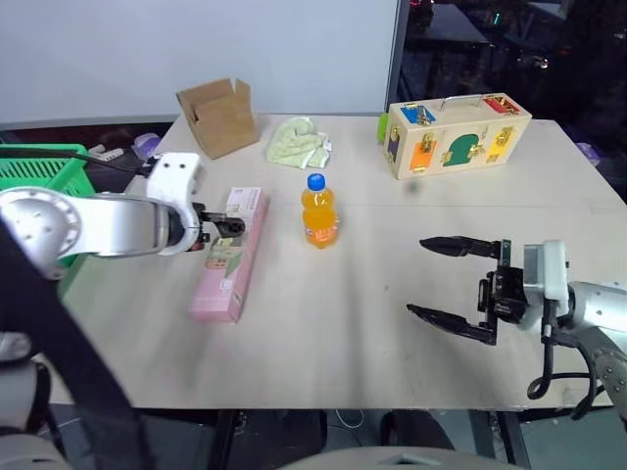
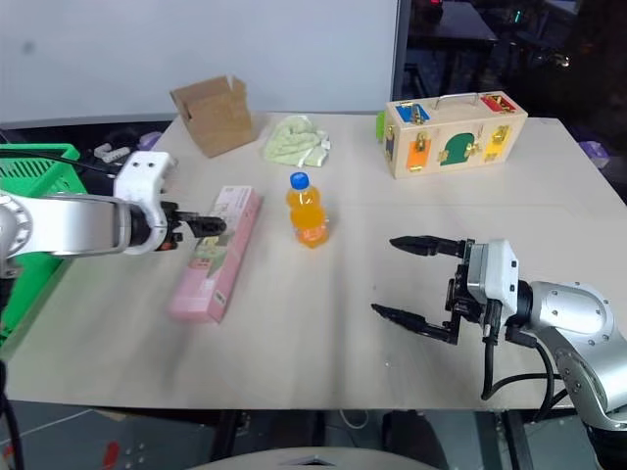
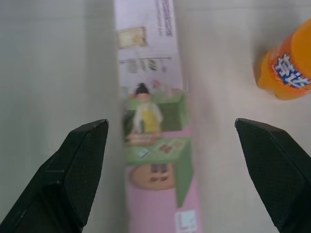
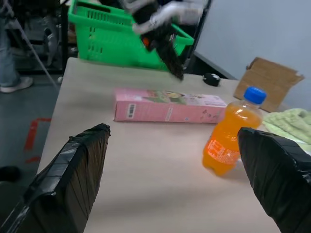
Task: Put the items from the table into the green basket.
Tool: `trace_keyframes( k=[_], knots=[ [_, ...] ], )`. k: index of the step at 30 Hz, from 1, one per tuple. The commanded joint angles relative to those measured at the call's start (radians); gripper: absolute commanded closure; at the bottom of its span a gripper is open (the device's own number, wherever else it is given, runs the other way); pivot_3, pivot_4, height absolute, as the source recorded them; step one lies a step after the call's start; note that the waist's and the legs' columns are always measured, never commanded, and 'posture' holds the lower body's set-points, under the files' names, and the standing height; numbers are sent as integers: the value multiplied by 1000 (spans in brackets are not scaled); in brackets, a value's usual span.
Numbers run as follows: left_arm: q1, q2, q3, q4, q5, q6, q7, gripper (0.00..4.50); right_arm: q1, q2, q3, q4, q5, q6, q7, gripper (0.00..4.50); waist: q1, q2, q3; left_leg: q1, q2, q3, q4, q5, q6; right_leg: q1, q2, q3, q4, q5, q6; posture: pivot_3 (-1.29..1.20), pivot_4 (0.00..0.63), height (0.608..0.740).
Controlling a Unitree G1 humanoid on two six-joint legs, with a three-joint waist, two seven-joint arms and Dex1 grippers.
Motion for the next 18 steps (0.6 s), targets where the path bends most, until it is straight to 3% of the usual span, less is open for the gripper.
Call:
trace_keyframes(
  k=[1, 10, 18],
  knots=[
    [-60, -5, 7, 52, 35, 41, 15, 159, 9, 6, -11, -43, 10, -3, -21, 0, -9, -1, 2, 0, 0, 0, 0, 0, 0, 0, 0, 0, 0, 0, 0, -56, 52, 740],
    [-180, -79, 0, 194, 245, 219, -120, 159, 7, 46, -5, -64, 38, 23, -94, 0, -24, -2, 6, 0, -1, 2, 1, 0, 0, 0, -1, 1, 0, 0, 0, -88, 67, 740],
    [-163, -143, 37, 245, 568, 263, -301, 159, 12, 60, 14, -56, -14, 2, -118, 0, -41, -1, 9, -1, -1, 1, 1, 0, 0, 0, -1, 1, 0, 0, 0, -108, 68, 740]
  ],
)
